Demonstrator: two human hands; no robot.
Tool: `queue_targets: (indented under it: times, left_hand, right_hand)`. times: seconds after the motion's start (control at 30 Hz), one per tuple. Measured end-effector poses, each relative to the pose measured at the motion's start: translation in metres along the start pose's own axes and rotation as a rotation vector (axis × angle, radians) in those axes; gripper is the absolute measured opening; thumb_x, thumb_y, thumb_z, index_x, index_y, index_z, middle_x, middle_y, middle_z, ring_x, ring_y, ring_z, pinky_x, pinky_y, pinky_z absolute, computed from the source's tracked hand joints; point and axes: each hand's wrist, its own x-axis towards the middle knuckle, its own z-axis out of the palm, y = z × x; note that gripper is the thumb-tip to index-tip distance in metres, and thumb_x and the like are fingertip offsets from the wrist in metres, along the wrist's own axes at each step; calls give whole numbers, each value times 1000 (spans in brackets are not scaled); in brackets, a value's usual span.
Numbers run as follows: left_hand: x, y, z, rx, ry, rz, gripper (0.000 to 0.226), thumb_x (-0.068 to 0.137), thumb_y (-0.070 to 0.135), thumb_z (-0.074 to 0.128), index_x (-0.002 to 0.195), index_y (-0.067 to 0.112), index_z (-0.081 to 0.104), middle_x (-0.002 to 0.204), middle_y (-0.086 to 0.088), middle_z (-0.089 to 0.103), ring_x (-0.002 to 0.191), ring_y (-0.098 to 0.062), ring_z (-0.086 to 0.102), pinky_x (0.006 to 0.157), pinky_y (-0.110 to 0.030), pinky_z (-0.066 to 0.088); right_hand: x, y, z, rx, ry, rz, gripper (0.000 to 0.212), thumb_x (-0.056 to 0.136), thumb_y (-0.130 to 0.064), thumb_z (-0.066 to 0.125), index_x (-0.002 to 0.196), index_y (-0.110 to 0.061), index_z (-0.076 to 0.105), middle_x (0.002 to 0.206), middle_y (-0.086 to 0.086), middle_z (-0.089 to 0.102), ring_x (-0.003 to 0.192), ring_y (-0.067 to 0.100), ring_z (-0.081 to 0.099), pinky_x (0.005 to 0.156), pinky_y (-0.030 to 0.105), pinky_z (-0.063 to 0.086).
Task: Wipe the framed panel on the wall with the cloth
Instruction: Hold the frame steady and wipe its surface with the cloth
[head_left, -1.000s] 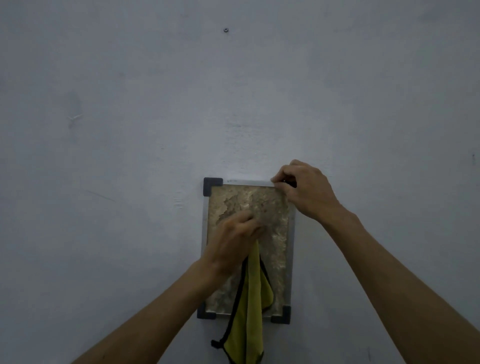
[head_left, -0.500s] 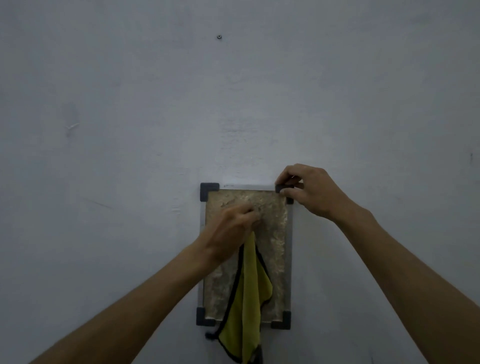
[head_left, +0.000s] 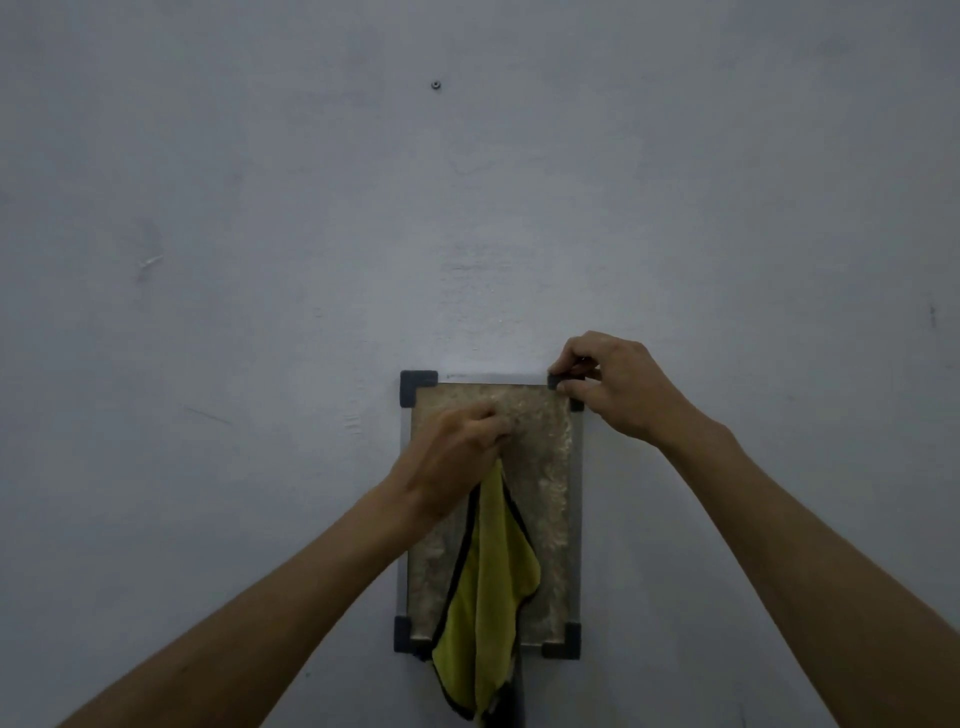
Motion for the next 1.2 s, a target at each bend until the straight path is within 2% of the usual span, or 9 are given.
queue_targets:
  times: [0.13, 0.37, 0.43, 0.6, 0.77, 0.83, 0.97, 1.03, 1.2]
  left_hand:
    - [3, -3, -1, -52, 332, -245, 11, 88, 8, 75, 98, 8, 79, 90, -5, 72, 78, -14, 66, 74, -29, 57]
    - [-41, 1, 5, 45, -81, -4, 8, 93, 5, 68, 90, 5, 76, 87, -7, 68, 71, -18, 65, 62, -35, 60]
    - [-39, -5, -4, 61, -24, -42, 7, 92, 5, 70, 91, 5, 77, 87, -7, 68, 70, -18, 66, 62, -34, 61]
    - [-38, -16, -14, -17, 306, -307, 10, 86, 7, 77, 96, 9, 79, 85, -5, 70, 71, -12, 62, 67, -24, 55]
    - [-54, -12, -19, 18, -48, -109, 7, 89, 6, 74, 93, 5, 78, 90, -8, 72, 74, -19, 69, 68, -37, 62]
    - [-52, -18, -25, 57, -29, -107, 6, 89, 6, 74, 92, 5, 78, 90, -8, 72, 74, -21, 69, 67, -38, 61]
    - [-57, -27, -27, 32, 227, -341, 8, 88, 9, 76, 95, 8, 79, 82, -5, 68, 68, -15, 62, 64, -29, 55]
    - [-65, -21, -20, 22, 196, -355, 8, 87, 7, 76, 95, 7, 79, 81, -5, 67, 66, -12, 59, 62, -25, 52]
    - [-63, -25, -32, 38, 68, -290, 4, 87, 9, 76, 90, 8, 79, 82, -4, 70, 69, -16, 64, 64, -31, 56]
  right_hand:
    - [0, -1, 2, -11, 6, 2, 12, 85, -5, 73, 93, -13, 71, 98, -1, 66, 91, 11, 63, 86, 22, 52]
    - [0, 0, 2, -49, 2, -15, 10, 86, -5, 72, 93, -12, 70, 98, 1, 66, 92, 16, 62, 90, 34, 53]
    - [-1, 0, 3, -59, -2, -12, 10, 86, -6, 71, 94, -12, 70, 98, 2, 66, 94, 19, 62, 90, 39, 53]
    - [-2, 0, 7, -99, 16, -10, 9, 87, -9, 71, 94, -15, 69, 98, 1, 66, 95, 21, 59, 90, 43, 52]
    - [-3, 1, 9, -121, 36, 4, 9, 88, -11, 70, 93, -18, 68, 97, -2, 65, 94, 19, 58, 88, 43, 52]
    - [-4, -1, 10, -124, 45, 13, 9, 88, -11, 70, 94, -18, 68, 98, -1, 65, 95, 20, 58, 88, 44, 53]
    - [-6, -5, 11, -138, 53, 23, 8, 90, -12, 67, 96, -18, 67, 99, -1, 64, 96, 20, 57, 87, 44, 53]
    - [-7, -7, 11, -157, 54, 25, 9, 90, -11, 66, 96, -17, 67, 100, -1, 64, 96, 20, 55, 85, 44, 53]
    - [-9, -10, 11, -190, 59, 35, 9, 91, -11, 65, 97, -18, 66, 100, -2, 62, 98, 20, 54, 85, 44, 52]
